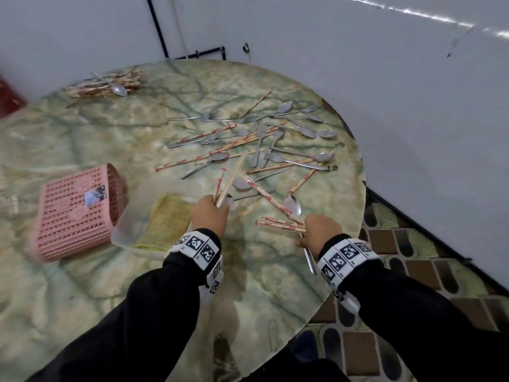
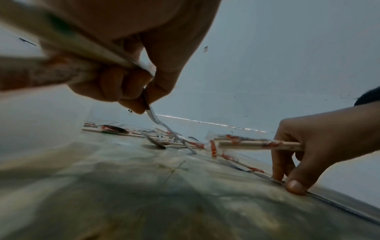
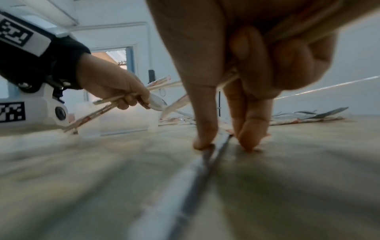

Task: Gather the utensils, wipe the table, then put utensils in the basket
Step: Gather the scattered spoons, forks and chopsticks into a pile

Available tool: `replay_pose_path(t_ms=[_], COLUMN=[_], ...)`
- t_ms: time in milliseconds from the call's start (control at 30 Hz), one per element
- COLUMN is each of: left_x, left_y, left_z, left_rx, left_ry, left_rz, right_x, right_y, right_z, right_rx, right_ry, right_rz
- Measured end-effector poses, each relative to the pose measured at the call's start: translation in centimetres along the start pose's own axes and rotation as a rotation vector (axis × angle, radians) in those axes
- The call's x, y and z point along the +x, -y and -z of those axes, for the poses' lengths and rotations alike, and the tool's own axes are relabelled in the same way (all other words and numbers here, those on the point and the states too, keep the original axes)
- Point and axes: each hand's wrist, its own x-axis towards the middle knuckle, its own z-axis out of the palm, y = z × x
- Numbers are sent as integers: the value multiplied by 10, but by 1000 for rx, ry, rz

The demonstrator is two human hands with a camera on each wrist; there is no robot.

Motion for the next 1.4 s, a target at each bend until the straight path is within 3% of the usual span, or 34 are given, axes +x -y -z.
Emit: replay_pose_path(t_ms=[167, 333, 467, 567, 700, 800, 867, 933, 1033, 1200, 1400], left_x=[4, 8, 12, 12, 16, 17, 18, 21, 26, 31, 27], left_y=[3, -6, -14, -19, -22, -27, -30, -34, -37, -50, -71], left_z=[12, 24, 27, 27, 26, 23, 17, 6, -25, -69, -101], left_rx=[-192, -445, -745, -798, -821, -851, -797, -706, -527, -219, -37], left_ry=[-100, -123, -2, 32, 26, 58, 72, 106, 161, 170, 55], left_rz=[-46, -157, -58, -70, -98, -128, -132, -101, 57, 290, 424], right_x=[-3, 1, 15, 22, 18, 18, 23, 35, 59, 107, 153], right_y=[15, 15, 8, 8, 3, -14, -28, -40, -49, -47, -56], right_z=[-6, 4, 20, 40, 67, 80, 87, 90, 81, 61, 58], right_rx=[117, 206, 346, 401, 307, 436, 486, 442, 288, -41, -153], right_ry=[-38, 136, 192, 223, 341, 449, 383, 211, -28, -56, 19], right_rz=[-177, -186, -159, -95, 3, 60, 104, 172, 183, 322, 496])
